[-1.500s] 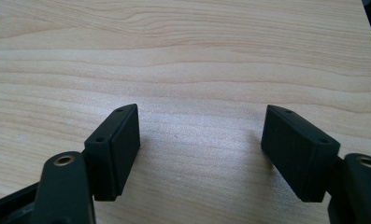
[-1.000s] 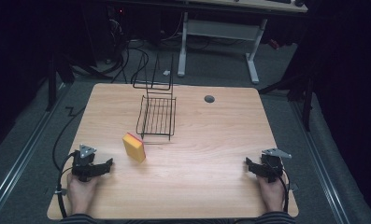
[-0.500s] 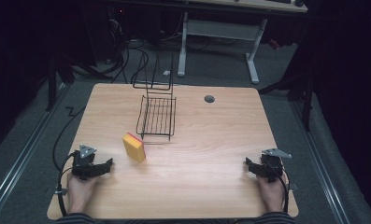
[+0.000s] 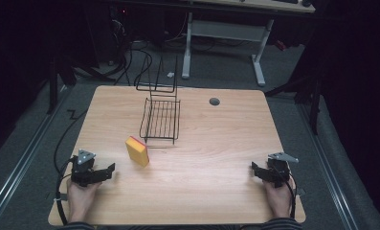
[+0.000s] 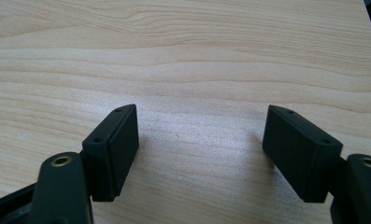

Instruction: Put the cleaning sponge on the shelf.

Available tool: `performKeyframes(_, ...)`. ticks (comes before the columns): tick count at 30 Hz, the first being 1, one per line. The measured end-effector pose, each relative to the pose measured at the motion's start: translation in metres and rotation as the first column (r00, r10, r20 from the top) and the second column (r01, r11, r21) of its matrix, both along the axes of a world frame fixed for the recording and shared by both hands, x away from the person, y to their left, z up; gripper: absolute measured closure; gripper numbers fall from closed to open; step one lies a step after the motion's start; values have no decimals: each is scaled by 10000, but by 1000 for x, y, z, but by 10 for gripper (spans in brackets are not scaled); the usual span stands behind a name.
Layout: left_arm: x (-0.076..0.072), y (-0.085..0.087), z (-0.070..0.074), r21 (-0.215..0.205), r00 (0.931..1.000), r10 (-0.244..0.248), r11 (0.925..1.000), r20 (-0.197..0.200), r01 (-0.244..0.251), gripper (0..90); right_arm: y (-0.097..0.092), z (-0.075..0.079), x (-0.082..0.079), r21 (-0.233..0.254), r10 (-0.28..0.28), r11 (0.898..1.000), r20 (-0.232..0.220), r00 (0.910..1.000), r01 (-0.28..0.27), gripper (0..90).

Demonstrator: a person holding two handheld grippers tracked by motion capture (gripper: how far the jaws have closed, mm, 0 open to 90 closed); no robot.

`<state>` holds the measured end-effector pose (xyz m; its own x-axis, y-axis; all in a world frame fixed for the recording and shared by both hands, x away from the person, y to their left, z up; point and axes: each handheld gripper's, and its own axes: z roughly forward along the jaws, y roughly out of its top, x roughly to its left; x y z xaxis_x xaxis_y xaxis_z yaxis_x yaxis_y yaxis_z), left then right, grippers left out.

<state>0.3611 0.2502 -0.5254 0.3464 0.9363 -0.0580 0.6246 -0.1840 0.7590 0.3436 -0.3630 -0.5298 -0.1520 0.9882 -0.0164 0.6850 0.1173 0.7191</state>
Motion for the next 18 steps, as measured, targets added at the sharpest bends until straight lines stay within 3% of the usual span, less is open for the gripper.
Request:
performKeyframes(13, -23, -10, 12, -248, 9983, -524, 9983, 249, 530, 84, 0, 0, 0, 4, 1, 10000, -8, 10000, -1, 272)
performKeyframes(18, -29, -26, 16, -211, 9944, -970, 9950, 413, 980, 66, 0, 0, 0, 2, 1, 10000, -8, 10000, -1, 272)
